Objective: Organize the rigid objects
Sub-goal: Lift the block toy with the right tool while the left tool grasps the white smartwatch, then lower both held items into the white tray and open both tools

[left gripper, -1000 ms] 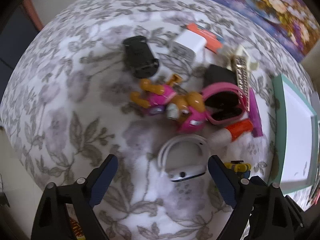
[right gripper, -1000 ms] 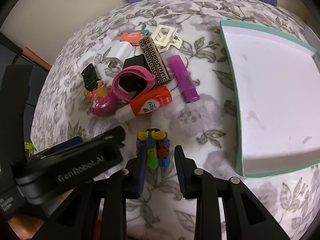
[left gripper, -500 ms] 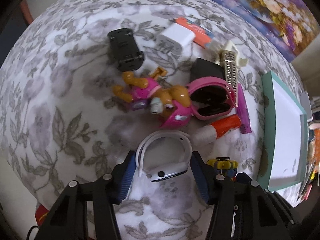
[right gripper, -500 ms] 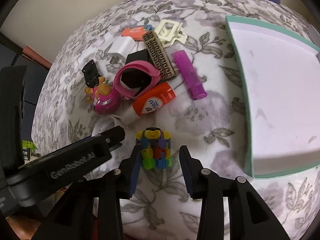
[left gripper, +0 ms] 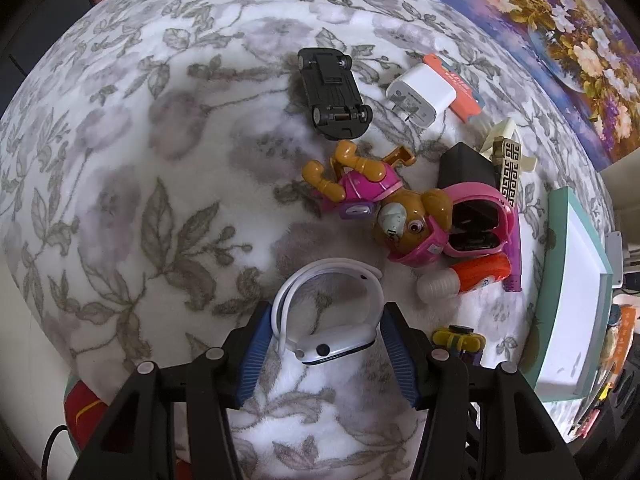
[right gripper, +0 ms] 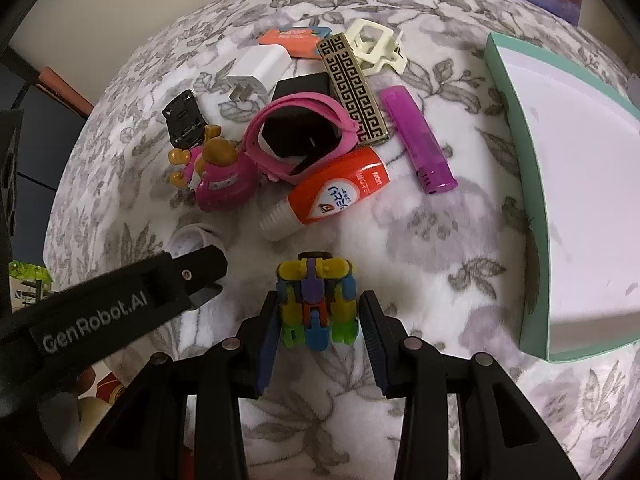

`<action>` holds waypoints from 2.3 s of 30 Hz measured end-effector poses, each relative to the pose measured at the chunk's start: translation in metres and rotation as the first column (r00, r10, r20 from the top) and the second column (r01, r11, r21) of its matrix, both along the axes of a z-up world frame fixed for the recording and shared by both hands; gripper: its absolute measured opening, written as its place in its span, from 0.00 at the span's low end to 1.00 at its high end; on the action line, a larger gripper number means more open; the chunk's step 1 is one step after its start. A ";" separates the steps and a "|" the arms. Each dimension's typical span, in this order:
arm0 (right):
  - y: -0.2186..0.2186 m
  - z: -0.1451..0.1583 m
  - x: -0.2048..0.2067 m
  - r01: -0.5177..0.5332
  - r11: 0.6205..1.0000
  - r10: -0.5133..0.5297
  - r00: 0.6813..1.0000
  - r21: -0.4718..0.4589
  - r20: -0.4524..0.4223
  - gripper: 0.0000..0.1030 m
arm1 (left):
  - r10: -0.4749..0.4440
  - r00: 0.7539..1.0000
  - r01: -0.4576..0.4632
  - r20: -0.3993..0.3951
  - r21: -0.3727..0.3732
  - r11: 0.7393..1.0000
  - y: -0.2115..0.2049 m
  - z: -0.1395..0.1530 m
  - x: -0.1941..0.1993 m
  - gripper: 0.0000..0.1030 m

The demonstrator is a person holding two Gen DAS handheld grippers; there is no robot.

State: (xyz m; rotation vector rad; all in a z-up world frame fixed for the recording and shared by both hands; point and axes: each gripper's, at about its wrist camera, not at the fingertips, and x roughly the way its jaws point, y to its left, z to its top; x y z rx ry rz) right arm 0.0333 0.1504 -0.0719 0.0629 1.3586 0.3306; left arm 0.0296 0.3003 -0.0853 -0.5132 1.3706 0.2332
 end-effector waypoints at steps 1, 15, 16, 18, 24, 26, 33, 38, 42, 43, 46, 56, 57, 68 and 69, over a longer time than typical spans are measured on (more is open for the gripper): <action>0.001 0.000 0.001 0.001 1.000 -0.001 1.000 -0.004 0.003 0.40 | -0.002 1.000 0.002 -0.001 0.002 1.000 -0.001 0.000 0.000 0.57; 0.001 0.000 0.003 -0.017 1.000 0.017 1.000 0.000 0.005 0.36 | -0.019 1.000 0.019 0.000 0.026 0.999 -0.004 0.001 -0.004 0.57; -0.001 0.001 0.003 -0.015 1.000 0.015 1.000 0.005 0.004 0.36 | -0.020 1.000 0.019 0.003 0.025 0.999 -0.004 0.002 -0.004 0.57; -0.005 0.005 0.003 -0.012 1.000 0.012 1.000 0.016 0.011 0.36 | -0.023 1.000 0.023 0.017 0.027 0.999 -0.005 0.006 -0.005 0.57; -0.028 0.027 0.005 0.034 0.996 -0.039 0.998 0.086 0.057 0.36 | -0.030 0.997 0.026 0.072 0.057 0.998 -0.011 0.022 -0.008 0.57; -0.042 0.039 0.006 0.065 0.992 -0.075 0.993 0.110 0.087 0.36 | -0.033 0.995 0.026 0.094 0.072 0.997 -0.014 0.030 -0.010 0.57; -0.097 0.080 0.016 0.213 0.975 -0.222 0.957 0.070 0.188 0.36 | -0.047 0.985 0.034 0.165 0.081 0.996 -0.030 0.057 -0.006 0.57; -0.140 0.097 0.039 0.338 0.941 -0.332 0.916 0.013 0.226 0.36 | -0.132 0.972 0.112 0.194 0.111 0.988 -0.066 0.082 0.021 0.57; -0.168 0.092 0.058 0.405 0.914 -0.390 0.891 -0.019 0.232 0.36 | -0.218 0.952 0.189 0.217 0.147 0.971 -0.102 0.101 0.045 0.57; -0.176 0.089 0.063 0.426 0.904 -0.405 0.884 -0.040 0.234 0.36 | -0.237 0.947 0.208 0.219 0.149 0.967 -0.111 0.103 0.051 0.57; -0.207 0.080 0.073 0.487 0.869 -0.456 0.858 -0.091 0.236 0.36 | -0.289 0.933 0.263 0.216 0.138 0.955 -0.138 0.103 0.070 0.56; -0.285 0.047 0.082 0.614 0.773 -0.583 0.787 -0.160 0.202 0.36 | -0.436 0.883 0.412 0.176 0.157 0.898 -0.223 0.084 0.113 0.56; -0.290 0.046 0.082 0.620 0.767 -0.589 0.782 -0.163 0.203 0.36 | -0.446 0.879 0.423 0.167 0.159 0.892 -0.229 0.080 0.116 0.56; -0.319 0.041 0.083 0.655 0.739 -0.629 0.755 -0.160 0.187 0.36 | -0.510 0.851 0.479 0.124 0.215 0.851 -0.274 0.054 0.132 0.57; -0.319 0.041 0.083 0.653 0.740 -0.628 0.756 -0.160 0.185 0.36 | -0.514 0.849 0.481 0.124 0.220 0.849 -0.275 0.053 0.132 0.57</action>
